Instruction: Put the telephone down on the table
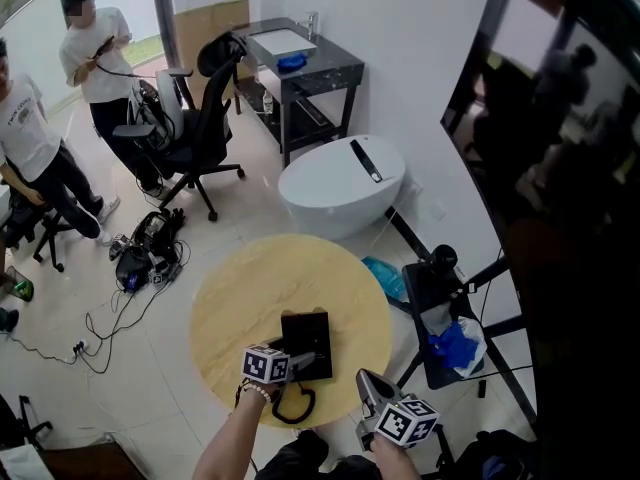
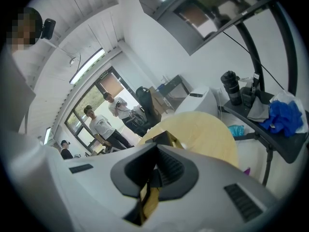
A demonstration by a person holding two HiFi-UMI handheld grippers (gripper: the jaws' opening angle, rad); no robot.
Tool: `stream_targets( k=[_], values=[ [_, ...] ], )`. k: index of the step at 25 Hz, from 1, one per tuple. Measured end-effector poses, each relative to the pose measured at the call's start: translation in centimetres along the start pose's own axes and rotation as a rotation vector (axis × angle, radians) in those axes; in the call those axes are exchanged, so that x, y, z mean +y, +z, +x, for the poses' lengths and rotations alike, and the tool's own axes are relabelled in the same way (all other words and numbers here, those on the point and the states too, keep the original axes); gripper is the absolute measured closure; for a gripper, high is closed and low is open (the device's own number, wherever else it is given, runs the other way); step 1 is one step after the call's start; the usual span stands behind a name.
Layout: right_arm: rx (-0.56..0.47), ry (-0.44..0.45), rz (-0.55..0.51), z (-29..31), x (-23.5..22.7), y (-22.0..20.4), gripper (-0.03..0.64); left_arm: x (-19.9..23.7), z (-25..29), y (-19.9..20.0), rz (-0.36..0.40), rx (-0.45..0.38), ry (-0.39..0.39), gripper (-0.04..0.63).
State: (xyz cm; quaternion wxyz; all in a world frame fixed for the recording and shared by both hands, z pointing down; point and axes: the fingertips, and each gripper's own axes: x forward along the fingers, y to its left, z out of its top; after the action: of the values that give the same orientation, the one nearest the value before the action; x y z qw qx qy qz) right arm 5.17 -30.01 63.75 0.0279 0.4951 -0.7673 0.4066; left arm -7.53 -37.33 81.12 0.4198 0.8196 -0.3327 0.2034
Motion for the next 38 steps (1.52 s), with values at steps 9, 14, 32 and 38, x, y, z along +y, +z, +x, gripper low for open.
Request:
stream_targets(
  k=[9,14,32,38],
  values=[
    [0.003,0.000,-0.031,-0.3,0.0,0.5,0.615,-1.7,-9.8,0.4,-0.133,-0.306,0.023,0.369],
    [0.020,0.031,-0.059,-0.4,1.3,0.2,0.615,-3.4,-15.5,1.2,-0.174,-0.475,0.046,0.595],
    [-0.008,0.100,-0.173,-10.4,2.0,-2.4,0.615,-14.3,-21.5,-4.7,-0.163,-0.500,0.252,0.595],
    [-0.015,0.145,-0.192,-15.0,2.7,-4.4,0.615,-20.3,-23.4,-6.9,-0.131,-0.547,0.250,0.595]
  ],
)
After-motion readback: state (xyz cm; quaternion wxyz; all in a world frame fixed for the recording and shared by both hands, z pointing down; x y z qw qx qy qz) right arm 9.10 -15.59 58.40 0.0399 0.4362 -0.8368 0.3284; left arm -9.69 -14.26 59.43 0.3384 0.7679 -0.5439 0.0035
